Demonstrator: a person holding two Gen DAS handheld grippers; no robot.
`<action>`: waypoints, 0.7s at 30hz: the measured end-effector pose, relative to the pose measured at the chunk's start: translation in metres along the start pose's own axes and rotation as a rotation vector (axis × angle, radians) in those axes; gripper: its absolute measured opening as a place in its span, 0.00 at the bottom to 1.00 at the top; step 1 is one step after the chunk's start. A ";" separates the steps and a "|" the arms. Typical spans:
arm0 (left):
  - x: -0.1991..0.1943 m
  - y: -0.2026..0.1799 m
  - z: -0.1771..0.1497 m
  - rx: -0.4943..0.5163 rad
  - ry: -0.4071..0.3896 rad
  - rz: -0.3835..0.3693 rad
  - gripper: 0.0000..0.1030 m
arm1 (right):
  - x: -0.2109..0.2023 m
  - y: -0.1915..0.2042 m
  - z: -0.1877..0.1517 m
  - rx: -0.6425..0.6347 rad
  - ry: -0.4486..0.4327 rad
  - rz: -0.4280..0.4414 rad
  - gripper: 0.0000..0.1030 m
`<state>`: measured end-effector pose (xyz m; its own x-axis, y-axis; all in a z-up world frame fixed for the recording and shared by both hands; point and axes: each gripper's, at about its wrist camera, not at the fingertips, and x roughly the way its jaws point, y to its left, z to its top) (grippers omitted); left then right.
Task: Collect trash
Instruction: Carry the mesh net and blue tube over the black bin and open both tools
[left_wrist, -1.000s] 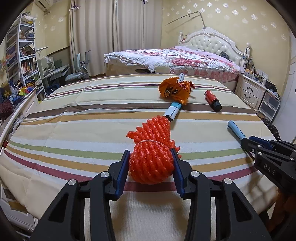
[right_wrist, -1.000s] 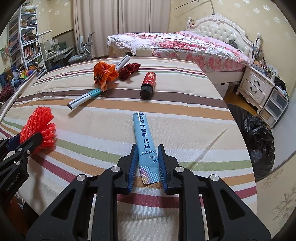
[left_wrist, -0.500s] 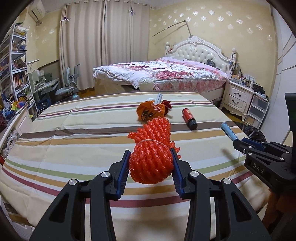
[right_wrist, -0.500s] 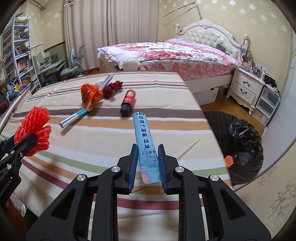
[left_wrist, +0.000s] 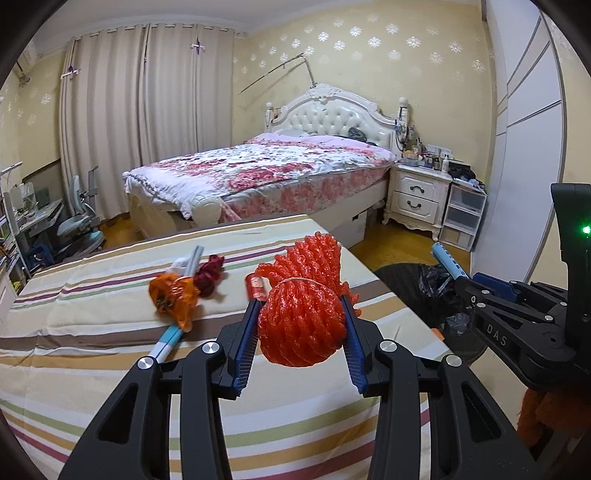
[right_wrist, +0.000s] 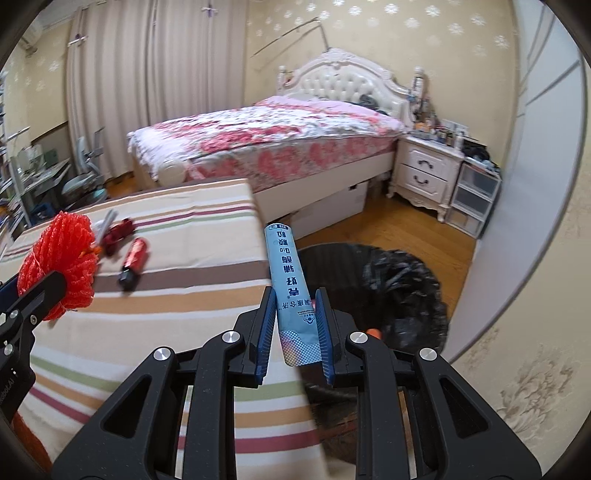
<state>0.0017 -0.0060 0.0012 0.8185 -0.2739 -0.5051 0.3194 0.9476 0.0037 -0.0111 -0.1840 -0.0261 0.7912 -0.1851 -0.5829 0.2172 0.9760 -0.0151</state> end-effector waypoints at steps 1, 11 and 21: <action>0.006 -0.005 0.003 0.004 0.002 -0.010 0.41 | 0.003 -0.007 0.002 0.013 -0.001 -0.011 0.21; 0.058 -0.055 0.026 0.054 0.021 -0.095 0.41 | 0.033 -0.049 0.012 0.111 0.002 -0.063 0.21; 0.104 -0.084 0.032 0.088 0.075 -0.115 0.41 | 0.064 -0.074 0.014 0.179 0.027 -0.083 0.21</action>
<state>0.0753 -0.1189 -0.0238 0.7369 -0.3639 -0.5697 0.4525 0.8916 0.0157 0.0313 -0.2698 -0.0510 0.7512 -0.2584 -0.6074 0.3813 0.9210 0.0797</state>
